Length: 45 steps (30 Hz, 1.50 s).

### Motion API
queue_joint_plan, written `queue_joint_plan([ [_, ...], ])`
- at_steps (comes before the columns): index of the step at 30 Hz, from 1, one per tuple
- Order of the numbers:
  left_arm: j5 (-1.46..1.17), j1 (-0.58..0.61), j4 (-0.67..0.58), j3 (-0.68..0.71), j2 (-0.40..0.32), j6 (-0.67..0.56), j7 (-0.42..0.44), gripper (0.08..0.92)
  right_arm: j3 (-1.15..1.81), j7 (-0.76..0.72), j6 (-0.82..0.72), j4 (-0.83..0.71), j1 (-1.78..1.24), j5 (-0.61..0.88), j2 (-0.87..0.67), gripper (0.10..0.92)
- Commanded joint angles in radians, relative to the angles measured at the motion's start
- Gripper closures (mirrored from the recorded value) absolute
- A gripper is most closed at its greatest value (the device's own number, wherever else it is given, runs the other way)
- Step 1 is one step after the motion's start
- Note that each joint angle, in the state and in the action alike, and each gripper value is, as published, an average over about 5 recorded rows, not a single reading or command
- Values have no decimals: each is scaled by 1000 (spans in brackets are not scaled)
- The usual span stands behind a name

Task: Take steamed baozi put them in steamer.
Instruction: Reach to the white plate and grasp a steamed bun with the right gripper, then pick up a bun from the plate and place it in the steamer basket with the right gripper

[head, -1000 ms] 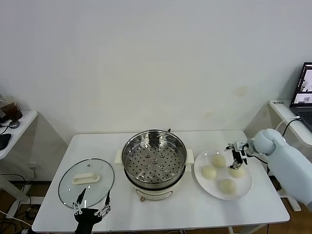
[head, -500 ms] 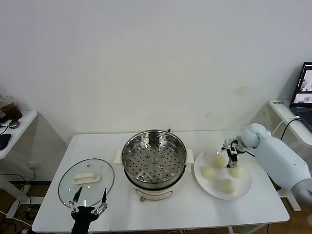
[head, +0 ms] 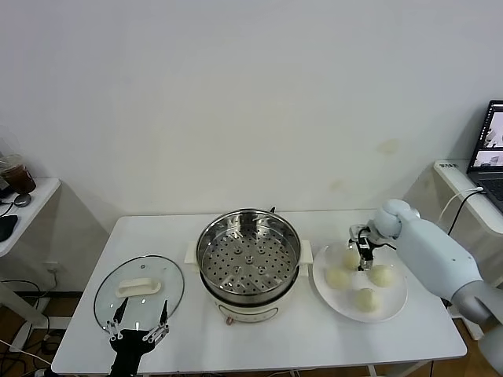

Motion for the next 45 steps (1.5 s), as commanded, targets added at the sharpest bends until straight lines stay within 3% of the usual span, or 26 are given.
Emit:
queue_joint_plan([
  [1,-1,0,0,-1,1,-1,1,177,-19,5,-4,-18,11,-11,20,243],
  [8,-1,1,-3,-1,1,-3,0,177,-27,1,-14,2,11,-9,5,409],
  [17,2,8,-6,8,-1,-7,1,177,-33,-7,-21,42,7,11,-22,496],
  [24,2,6,-16,11,4,-5,3,177,-68,-17,-27,119,61,90,-76,515],
  [33,-17,-13,-8,7,18,-1,5,177,-265,-44,-16,266,398,362,-140,515],
  [39,-33,-30,-2,1,27,3,7,177,-438,-34,21,276,625,586,-57,508],
  [45,-45,-43,14,-9,38,3,8,177,-577,-36,115,276,739,677,124,501],
])
